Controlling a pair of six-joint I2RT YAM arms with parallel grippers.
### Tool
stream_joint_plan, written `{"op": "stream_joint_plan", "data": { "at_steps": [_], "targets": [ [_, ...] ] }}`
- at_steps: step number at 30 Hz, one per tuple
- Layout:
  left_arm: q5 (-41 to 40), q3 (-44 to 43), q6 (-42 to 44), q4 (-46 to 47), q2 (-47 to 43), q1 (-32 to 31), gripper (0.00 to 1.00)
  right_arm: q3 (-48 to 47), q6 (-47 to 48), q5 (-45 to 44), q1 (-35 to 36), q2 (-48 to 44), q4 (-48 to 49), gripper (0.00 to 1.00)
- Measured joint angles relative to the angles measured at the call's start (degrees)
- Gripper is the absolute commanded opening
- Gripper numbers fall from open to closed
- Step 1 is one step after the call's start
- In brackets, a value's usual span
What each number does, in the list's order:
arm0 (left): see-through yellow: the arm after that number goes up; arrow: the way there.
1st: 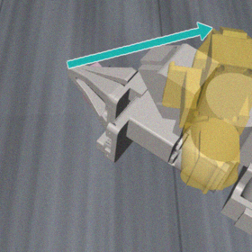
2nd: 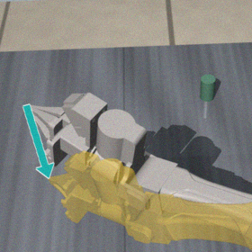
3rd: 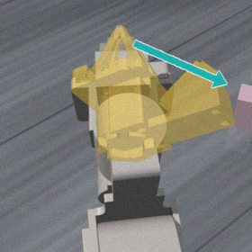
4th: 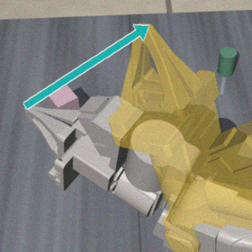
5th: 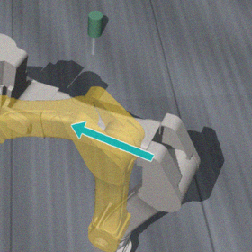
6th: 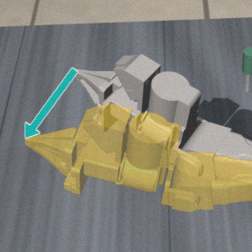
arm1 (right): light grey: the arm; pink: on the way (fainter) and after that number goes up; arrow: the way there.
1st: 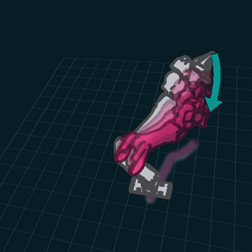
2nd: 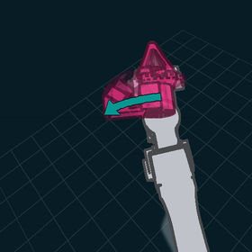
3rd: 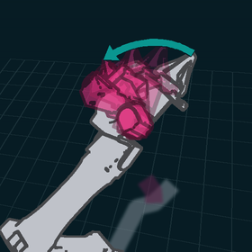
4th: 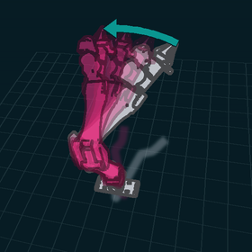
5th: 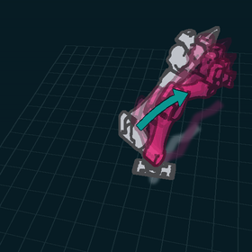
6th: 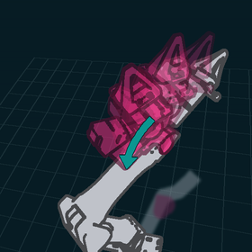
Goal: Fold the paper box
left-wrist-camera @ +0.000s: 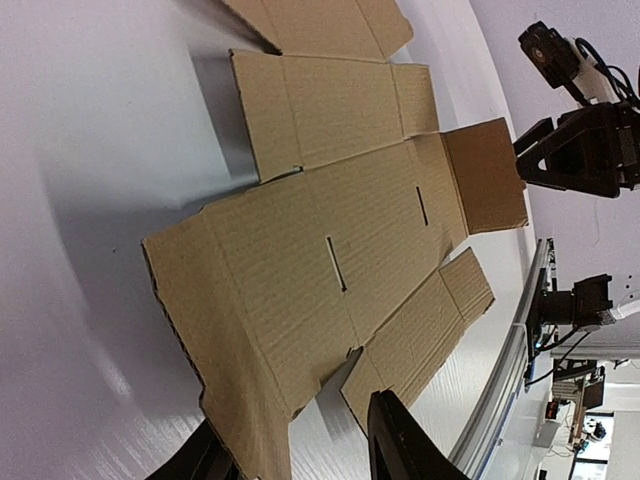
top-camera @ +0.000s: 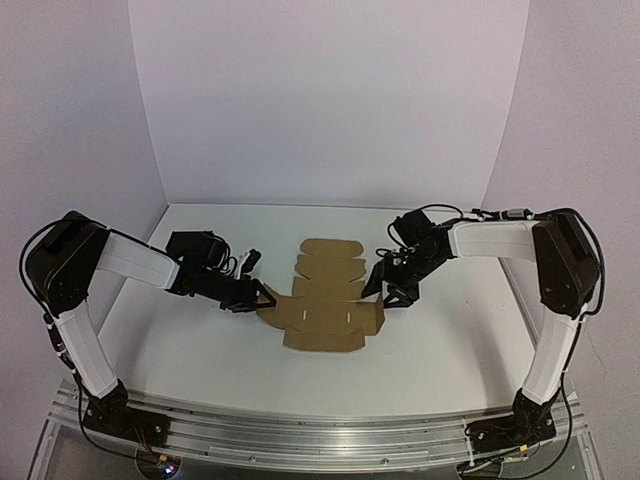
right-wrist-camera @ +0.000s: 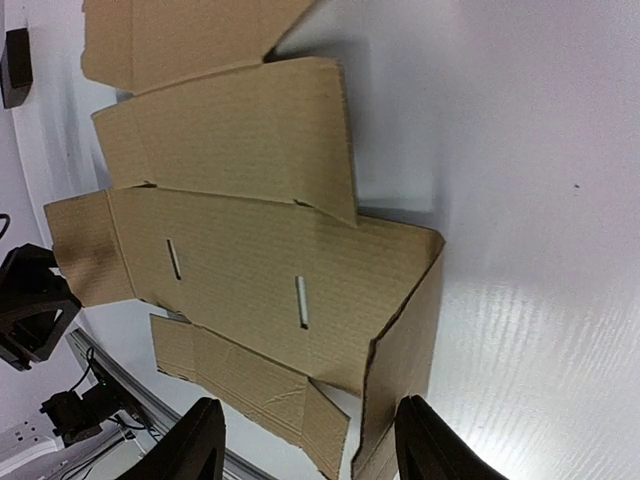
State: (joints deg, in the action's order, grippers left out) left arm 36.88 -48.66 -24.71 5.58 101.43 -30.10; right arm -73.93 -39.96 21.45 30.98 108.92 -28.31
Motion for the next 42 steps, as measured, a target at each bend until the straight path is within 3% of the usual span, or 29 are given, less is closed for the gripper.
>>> {"op": "stream_joint_plan", "data": {
  "at_steps": [12,21,28,34,38,42],
  "targets": [
    [3.68,-1.44,3.74,2.61,-0.22,-1.36,0.49,-2.04,-1.09,0.56,2.32,2.03,0.54,0.62],
    [1.39,-1.6,5.5,1.51,-0.22,-1.47,0.43,-0.98,-2.18,-2.69,2.32,1.72,0.61,0.64],
    [-0.62,-1.62,5.93,-0.32,-0.9,-1.47,0.36,1.7,-0.59,-9.12,2.64,-4.51,-2.44,0.65],
    [-1.43,-1.61,6.53,-0.69,-1.55,-1.47,0.36,1.59,13.84,-19.39,8.58,-13.25,-4.38,0.68],
    [-1.9,-1.6,6.79,-0.72,-1.57,-1.47,0.36,1.77,32.98,-21.49,17.25,-16.37,-3.09,0.8],
    [-2.35,-1.6,6.91,-0.69,-1.6,-1.47,0.36,3.28,54.9,-20.33,25.77,-12.93,-1.98,0.83]
  ]
}}
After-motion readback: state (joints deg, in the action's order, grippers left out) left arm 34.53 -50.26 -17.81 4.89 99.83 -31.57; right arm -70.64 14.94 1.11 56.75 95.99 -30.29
